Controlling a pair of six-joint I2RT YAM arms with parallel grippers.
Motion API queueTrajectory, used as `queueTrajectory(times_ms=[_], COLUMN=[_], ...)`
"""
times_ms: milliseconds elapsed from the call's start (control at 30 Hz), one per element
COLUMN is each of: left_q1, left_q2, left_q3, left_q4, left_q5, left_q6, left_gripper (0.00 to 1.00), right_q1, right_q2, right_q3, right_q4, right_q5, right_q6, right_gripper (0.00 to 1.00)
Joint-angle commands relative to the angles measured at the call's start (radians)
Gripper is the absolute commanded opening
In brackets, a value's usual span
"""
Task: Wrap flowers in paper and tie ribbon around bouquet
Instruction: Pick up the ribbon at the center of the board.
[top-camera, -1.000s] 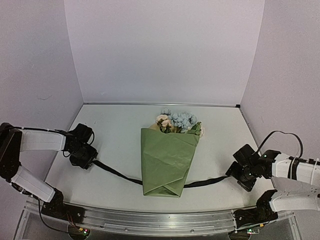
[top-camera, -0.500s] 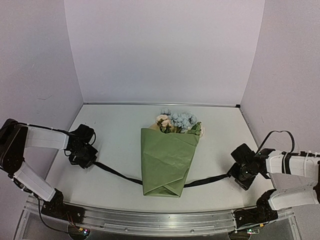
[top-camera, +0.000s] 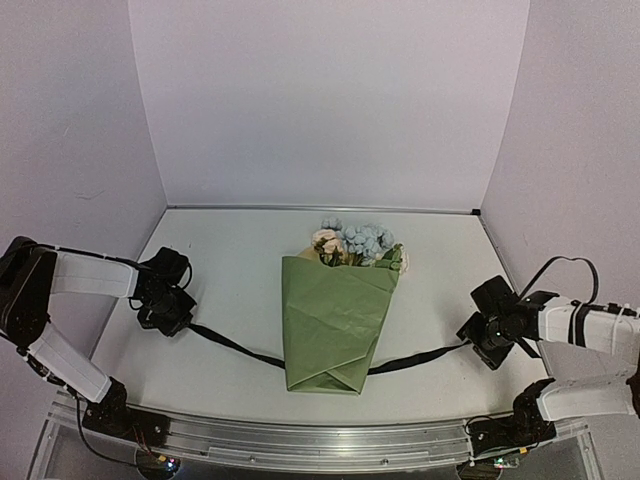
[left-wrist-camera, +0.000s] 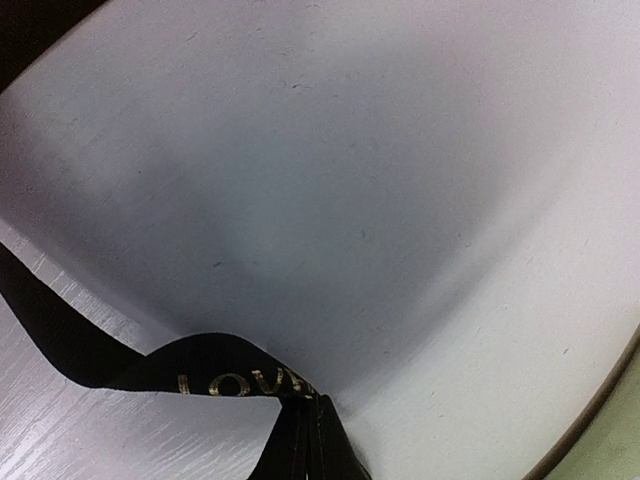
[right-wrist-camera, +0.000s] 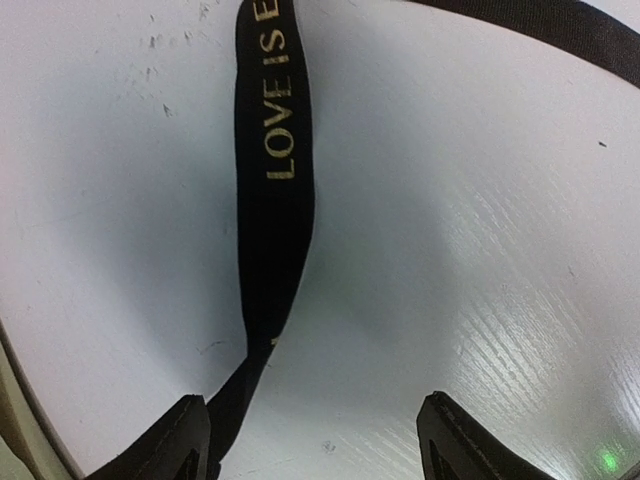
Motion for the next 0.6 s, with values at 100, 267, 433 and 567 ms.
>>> queueTrajectory(times_ms=[100,267,433,567], left_q1=[0.006,0.006,0.006,0.008], left_q2=[0.012,0.011,0.011,0.005], left_q3=[0.040,0.039,0.039,0.037], left_q4=[-0.002,0.001,-0.001,0.000], left_q5=[0.001,0.004,0.002,-0.004], left_q6=[0.021,0.024,0.033,0.038], left_gripper=[0.00,0.00,0.00,0.00], right_q1=[-0.063,-0.102,-0.113,-0.114], right_q2=[0.024,0.120,0.198,0.221], right_q3=[0.050,0.074,0.089,0.082], right_q4=[0.009,0.073,0.119,0.124], right_q5=[-0.013,-0.061,-0.070,-0.077], right_q6=[-0.011,-0.032,-0.032,-0.017], right_gripper=[0.73,0.66,0.53,0.32])
